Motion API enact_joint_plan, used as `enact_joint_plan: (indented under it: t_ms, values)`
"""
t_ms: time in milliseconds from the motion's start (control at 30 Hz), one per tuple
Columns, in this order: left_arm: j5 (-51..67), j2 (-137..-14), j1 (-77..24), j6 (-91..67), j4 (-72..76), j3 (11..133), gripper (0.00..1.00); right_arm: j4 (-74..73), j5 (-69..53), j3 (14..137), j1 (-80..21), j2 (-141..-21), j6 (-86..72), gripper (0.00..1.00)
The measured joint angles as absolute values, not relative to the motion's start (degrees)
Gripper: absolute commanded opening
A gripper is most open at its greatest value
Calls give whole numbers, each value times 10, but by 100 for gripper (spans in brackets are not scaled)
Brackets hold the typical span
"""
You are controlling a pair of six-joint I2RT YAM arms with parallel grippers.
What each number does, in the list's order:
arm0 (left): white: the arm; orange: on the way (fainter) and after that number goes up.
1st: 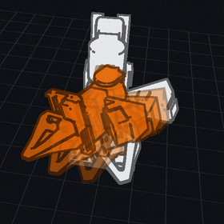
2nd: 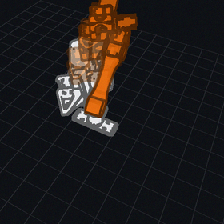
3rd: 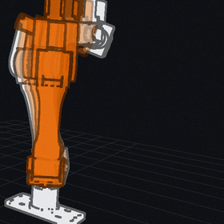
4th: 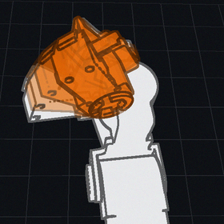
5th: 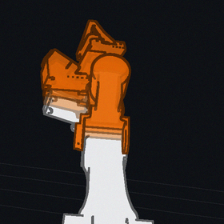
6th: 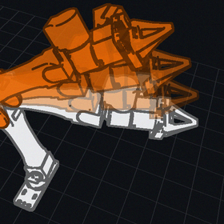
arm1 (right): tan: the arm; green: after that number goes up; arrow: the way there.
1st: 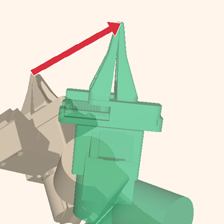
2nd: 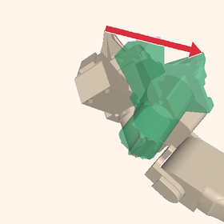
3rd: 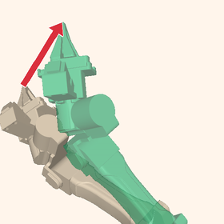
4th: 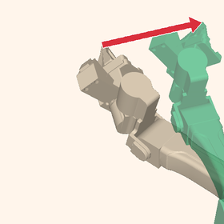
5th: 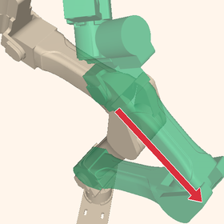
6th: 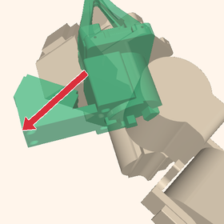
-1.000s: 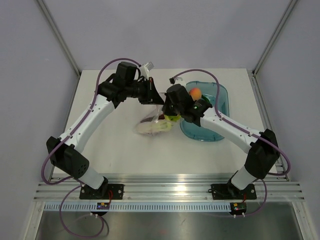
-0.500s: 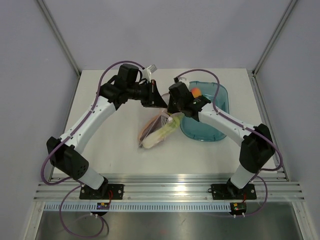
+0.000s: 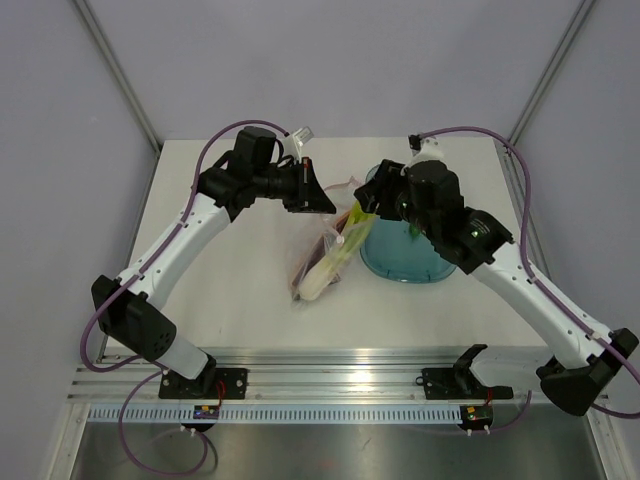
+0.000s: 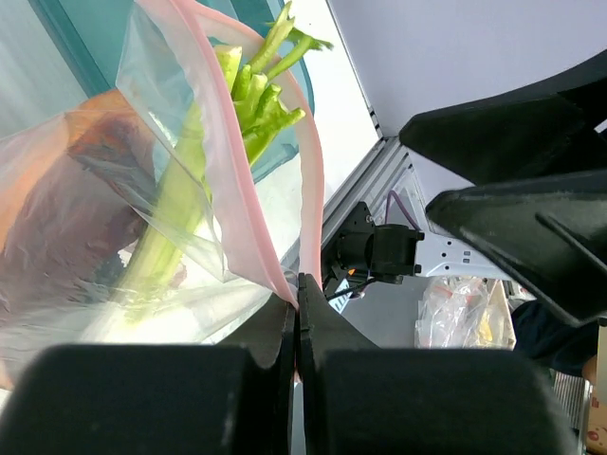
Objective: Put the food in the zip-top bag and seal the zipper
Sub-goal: Adjust the fake vegetable in the zipper food storage bag, then adjust the zipper food storage bag at the center of the board.
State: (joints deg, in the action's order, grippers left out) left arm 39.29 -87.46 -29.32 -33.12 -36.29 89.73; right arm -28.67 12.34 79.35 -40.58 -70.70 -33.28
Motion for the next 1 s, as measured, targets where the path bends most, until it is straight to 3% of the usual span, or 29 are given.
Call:
enact_joint_plan:
  t_ms: [267, 467, 567, 800, 1000]
  values:
    - [393, -875, -294, -332, -362, 896, 0, -299, 86, 683, -320, -667, -372, 65]
    - [393, -875, -294, -333, -362, 895, 0, -302, 34, 678, -312, -683, -387, 62]
    - [394, -875, -293, -333, -362, 895, 0, -296, 8, 678, -312, -692, -391, 53]
    - [393, -875, -294, -333, -362, 895, 0, -286, -43, 669, -312, -705, -397, 0]
    - [393, -875, -293, -333, -362, 894, 0, -294, -51, 686, -312, -715, -390, 0]
